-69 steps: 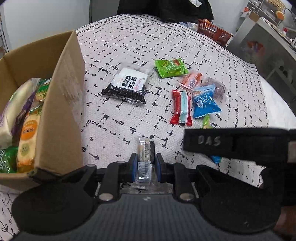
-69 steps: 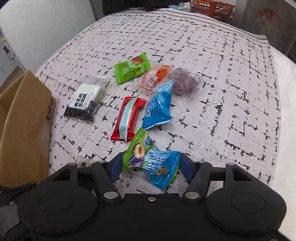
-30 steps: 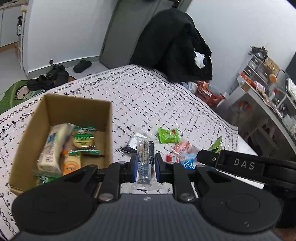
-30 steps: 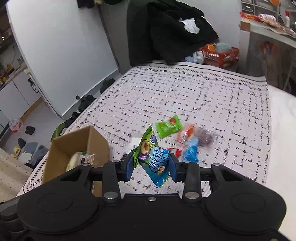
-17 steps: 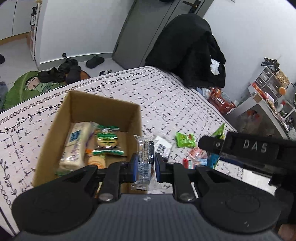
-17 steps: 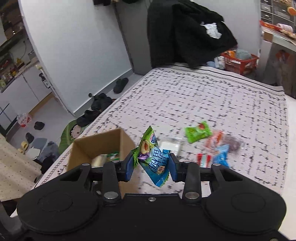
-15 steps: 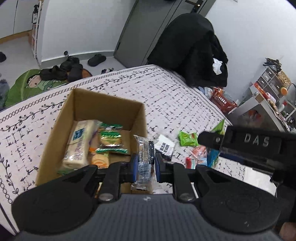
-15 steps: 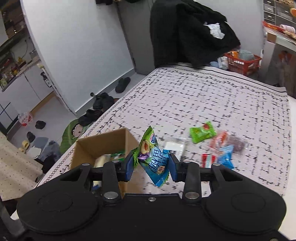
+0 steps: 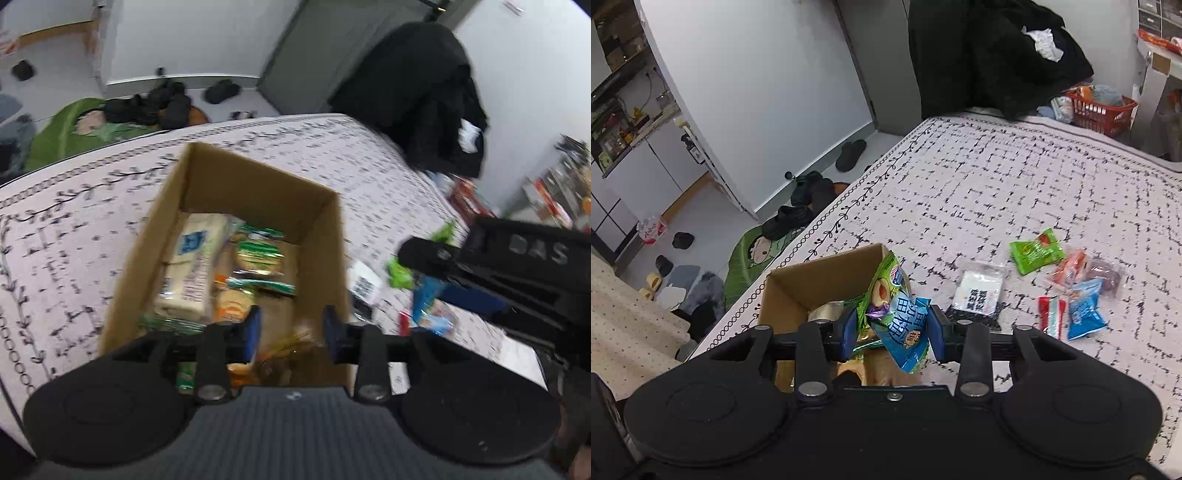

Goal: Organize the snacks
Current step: 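Carry both snacks over the cardboard box and open both grippers to drop them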

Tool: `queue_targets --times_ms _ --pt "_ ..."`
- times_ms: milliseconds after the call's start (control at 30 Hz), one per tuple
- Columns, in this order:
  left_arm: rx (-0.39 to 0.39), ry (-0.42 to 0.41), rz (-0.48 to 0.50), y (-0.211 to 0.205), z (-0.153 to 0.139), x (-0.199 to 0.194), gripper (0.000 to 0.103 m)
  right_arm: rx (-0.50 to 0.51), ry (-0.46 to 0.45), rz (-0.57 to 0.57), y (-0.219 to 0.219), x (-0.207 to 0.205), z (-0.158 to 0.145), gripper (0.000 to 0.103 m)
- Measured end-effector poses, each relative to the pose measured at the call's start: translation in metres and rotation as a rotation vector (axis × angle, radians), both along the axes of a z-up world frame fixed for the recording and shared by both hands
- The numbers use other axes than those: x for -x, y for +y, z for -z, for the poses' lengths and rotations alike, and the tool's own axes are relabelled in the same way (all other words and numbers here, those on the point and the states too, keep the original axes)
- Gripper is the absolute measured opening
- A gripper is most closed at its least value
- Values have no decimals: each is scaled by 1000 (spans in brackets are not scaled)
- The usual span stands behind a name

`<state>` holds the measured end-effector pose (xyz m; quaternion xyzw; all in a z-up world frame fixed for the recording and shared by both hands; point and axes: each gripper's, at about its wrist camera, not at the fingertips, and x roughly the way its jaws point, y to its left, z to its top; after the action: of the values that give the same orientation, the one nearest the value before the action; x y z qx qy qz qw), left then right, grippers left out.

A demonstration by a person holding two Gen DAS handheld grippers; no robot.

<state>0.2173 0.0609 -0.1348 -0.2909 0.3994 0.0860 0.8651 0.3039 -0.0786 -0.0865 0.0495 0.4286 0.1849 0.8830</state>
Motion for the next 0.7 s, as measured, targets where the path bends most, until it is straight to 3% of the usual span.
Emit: queue_targets --times_ms 233,467,700 --pt "1 23 -93 19 4 0 51 -51 50 -25 10 -7 4 44" --pt "-16 40 -89 16 5 -1 56 -84 68 -8 6 -7 3 61" --pt "-38 36 -81 10 4 0 67 -178 94 -22 -5 -4 -2 62"
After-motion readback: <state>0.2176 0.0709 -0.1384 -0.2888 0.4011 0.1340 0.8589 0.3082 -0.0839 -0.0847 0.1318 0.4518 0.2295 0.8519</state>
